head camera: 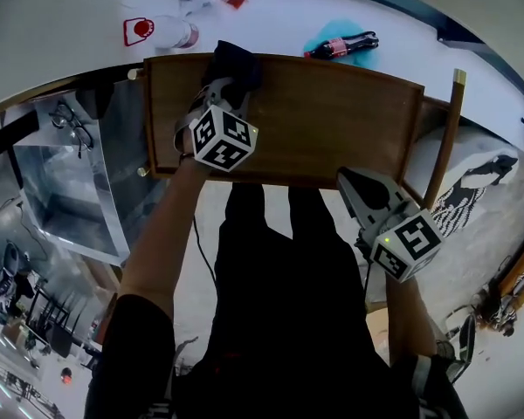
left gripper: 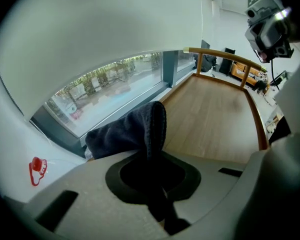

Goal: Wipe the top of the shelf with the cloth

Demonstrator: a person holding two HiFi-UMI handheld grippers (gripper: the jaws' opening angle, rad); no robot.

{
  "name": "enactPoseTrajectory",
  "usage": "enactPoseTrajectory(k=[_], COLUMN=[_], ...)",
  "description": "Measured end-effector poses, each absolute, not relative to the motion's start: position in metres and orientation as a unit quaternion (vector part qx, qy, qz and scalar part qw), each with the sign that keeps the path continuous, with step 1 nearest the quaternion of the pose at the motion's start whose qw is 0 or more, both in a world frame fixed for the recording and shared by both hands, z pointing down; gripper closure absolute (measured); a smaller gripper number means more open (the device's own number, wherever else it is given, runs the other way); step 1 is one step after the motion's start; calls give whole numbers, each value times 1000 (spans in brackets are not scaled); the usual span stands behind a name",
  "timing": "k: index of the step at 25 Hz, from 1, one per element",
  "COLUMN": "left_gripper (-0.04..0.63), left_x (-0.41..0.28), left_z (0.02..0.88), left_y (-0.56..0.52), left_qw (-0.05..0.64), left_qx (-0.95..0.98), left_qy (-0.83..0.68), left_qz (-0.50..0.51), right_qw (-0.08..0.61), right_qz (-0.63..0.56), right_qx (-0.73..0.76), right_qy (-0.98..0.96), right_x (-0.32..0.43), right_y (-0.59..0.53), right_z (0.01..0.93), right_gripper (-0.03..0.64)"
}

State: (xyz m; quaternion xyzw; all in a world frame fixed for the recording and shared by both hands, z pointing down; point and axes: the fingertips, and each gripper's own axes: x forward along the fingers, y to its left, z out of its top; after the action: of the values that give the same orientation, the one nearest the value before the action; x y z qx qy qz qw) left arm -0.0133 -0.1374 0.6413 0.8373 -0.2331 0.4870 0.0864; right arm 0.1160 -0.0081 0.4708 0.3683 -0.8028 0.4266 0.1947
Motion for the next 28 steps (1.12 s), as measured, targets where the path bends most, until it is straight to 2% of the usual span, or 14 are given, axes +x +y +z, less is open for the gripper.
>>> enactPoseTrajectory(k=[28], left_gripper=[560], left_x=[182], left_z=[642], left_y=[-94], left_qw=[60], left_qx=[873], left_qy=[-124], left_qz=[468], right_qw=[137], right_qz=[440], right_qx=[428], right_qy=[-778], right_x=[221], right_y=[38], right_z=[463], right_gripper=[612])
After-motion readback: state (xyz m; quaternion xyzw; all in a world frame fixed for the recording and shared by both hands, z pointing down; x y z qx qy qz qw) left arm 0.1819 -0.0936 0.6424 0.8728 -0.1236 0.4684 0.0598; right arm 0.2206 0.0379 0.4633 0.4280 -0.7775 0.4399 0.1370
